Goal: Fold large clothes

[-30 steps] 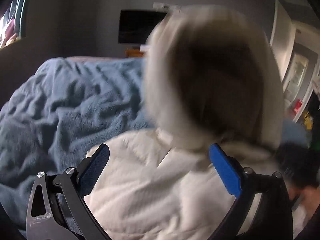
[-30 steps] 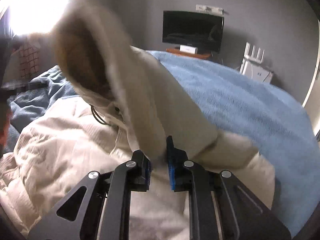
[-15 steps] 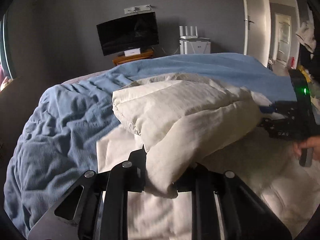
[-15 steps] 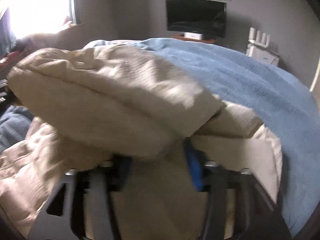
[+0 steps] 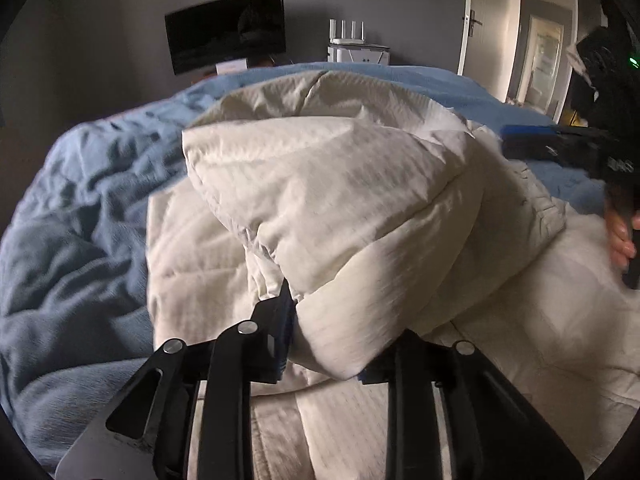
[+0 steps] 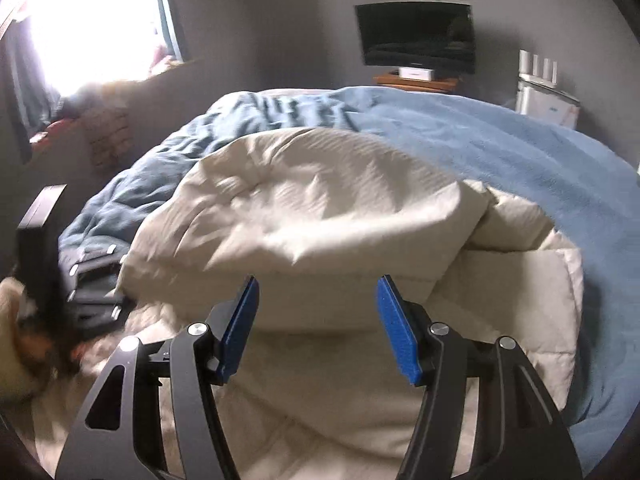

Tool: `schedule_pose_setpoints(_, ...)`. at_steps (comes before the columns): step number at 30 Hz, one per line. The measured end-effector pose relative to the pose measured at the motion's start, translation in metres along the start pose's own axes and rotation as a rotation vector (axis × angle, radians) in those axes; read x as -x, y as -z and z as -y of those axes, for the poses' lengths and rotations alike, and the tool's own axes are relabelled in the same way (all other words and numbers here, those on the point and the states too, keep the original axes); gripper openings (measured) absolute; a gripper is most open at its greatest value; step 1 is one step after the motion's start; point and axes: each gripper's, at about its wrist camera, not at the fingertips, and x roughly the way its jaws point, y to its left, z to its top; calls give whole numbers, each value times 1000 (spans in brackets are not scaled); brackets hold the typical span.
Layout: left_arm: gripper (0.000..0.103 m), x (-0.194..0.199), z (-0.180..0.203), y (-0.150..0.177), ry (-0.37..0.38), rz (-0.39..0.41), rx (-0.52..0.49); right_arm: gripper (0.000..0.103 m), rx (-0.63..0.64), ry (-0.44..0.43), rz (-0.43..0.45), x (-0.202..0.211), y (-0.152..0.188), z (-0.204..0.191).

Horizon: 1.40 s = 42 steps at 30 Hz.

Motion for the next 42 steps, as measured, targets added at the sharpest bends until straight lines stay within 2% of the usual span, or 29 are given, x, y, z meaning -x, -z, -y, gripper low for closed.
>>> schedule_pose_setpoints(2,31,2,-4,1,30,12,17,58,-27,10,-10,-15,-11,-1)
schedule_pose_setpoints(3,38,4,-2,0,39,16,19,58,-34,18,-19,-24,-16,-3)
schedule_pose_setpoints(4,56,6,-2,0,55,21,21,58,-31,22,-29,-30,-20,-5)
schedule_pose_setpoints(5,67,8,-1,0,67,26,21,58,-22,30,-48,-38,-23,-9)
schedule_pose_setpoints(6,87,11,1,2,62,32,20,58,-14,41,-65,-45,-23,-12)
schedule_pose_setpoints(8,92,21,4,3,75,70,17,58,4,59,-97,-56,-23,-15)
schedule_pose_setpoints(14,92,40,-5,-9,191,183,90,58,-26,25,-107,-69,-9,-11)
schedule_pose_setpoints(17,90,37,-4,-21,166,210,111,58,-33,2,-118,-78,6,-12)
schedule_pose_setpoints(18,85,32,-5,-25,150,207,125,58,-20,0,-122,-82,11,-14)
schedule_pose_setpoints(19,76,27,-5,-27,150,197,137,58,3,-4,-127,-85,18,-17)
schedule_pose_setpoints(21,63,11,-7,-30,169,150,164,58,30,-1,-126,-88,26,-23)
schedule_pose_setpoints(24,46,-6,-10,-26,117,77,148,58,27,-9,-120,-90,32,-24)
schedule_pose_setpoints(26,46,-18,-16,-20,95,30,147,58,15,-24,-116,-87,34,-22)
schedule_pose_setpoints(28,46,-25,-24,-13,111,10,175,58,8,-34,-94,-81,32,-21)
schedule_pose_setpoints(32,45,-26,-24,-10,94,-1,165,58,-13,8,-12,-61,19,-12)
schedule_pose_setpoints(34,45,-27,-21,-9,79,-6,151,58,-16,77,9,-57,10,-6)
schedule_pose_setpoints(36,46,-28,-21,-8,75,-9,147,58,-48,162,-1,-61,3,8)
schedule_pose_setpoints(42,45,-29,-22,-5,75,-13,145,58,-155,257,-55,-81,-5,44)
